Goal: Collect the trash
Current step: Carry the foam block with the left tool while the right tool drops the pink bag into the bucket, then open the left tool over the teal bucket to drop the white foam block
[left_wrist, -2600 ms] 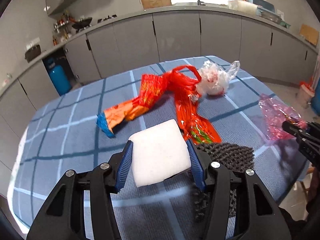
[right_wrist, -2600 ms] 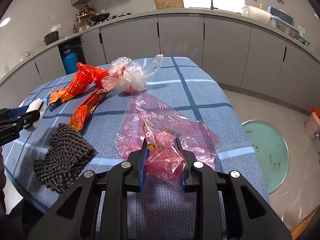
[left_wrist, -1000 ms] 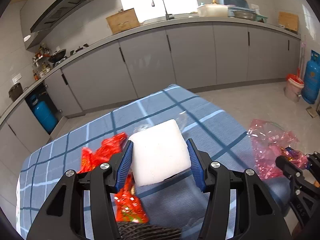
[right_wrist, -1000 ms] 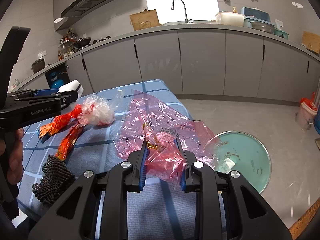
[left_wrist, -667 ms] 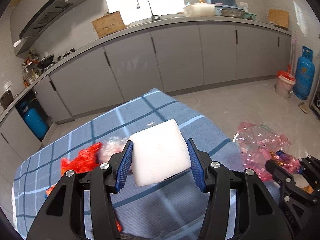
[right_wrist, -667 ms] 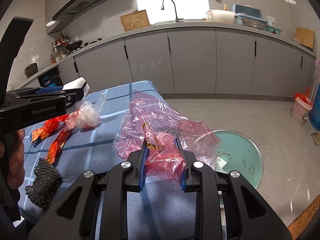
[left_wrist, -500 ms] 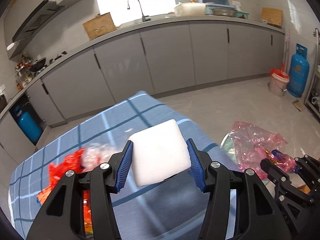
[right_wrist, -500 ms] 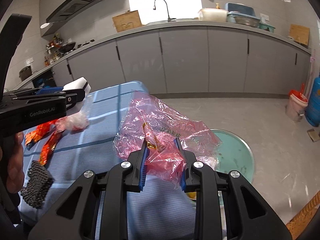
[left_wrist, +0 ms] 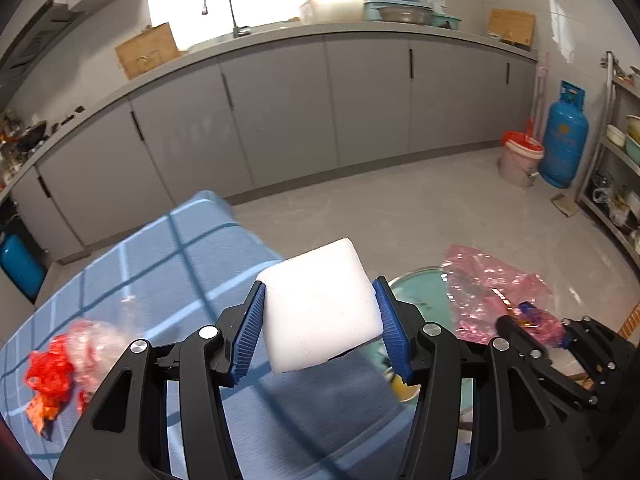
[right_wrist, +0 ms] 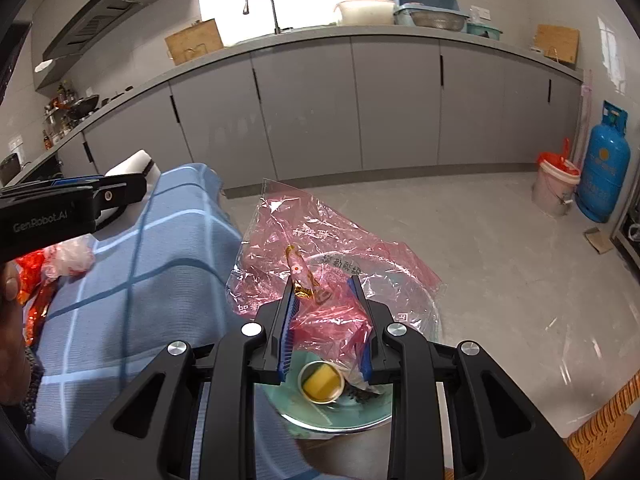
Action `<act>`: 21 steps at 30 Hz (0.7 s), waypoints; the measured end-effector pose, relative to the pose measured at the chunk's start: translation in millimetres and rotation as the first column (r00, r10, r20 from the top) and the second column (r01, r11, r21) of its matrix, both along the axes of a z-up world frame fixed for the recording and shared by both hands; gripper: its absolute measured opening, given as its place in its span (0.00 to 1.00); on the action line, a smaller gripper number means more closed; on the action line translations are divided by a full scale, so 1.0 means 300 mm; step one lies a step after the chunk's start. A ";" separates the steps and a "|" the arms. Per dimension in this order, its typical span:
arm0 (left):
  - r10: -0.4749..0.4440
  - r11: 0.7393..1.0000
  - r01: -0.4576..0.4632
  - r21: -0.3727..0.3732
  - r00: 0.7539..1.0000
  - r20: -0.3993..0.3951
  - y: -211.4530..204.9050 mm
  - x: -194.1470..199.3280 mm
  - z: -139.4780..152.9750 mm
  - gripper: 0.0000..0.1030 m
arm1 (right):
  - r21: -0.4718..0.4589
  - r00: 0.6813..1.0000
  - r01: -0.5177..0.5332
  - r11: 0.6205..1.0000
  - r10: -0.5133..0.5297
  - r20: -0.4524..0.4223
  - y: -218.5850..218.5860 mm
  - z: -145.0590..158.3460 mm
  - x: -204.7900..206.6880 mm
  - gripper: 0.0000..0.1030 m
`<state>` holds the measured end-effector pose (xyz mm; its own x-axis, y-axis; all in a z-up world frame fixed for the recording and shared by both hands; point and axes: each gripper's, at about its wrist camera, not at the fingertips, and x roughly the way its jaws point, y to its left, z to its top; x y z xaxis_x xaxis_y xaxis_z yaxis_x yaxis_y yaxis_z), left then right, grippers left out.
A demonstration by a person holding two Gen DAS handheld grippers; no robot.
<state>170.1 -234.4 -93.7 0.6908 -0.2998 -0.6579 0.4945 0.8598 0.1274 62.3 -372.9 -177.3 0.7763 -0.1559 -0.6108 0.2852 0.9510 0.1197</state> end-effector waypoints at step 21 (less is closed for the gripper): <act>-0.066 0.998 0.064 -0.015 0.994 -0.090 -0.147 0.057 -0.123 0.86 | 0.065 0.994 0.097 0.993 -0.094 -0.050 -0.199 -0.180 0.050 0.64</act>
<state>187.3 -278.6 -130.5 0.6074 -0.3507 -0.7128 0.5584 0.8267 0.0691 77.3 -432.6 -231.4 0.7299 -0.1855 -0.6579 0.3812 0.9094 0.1665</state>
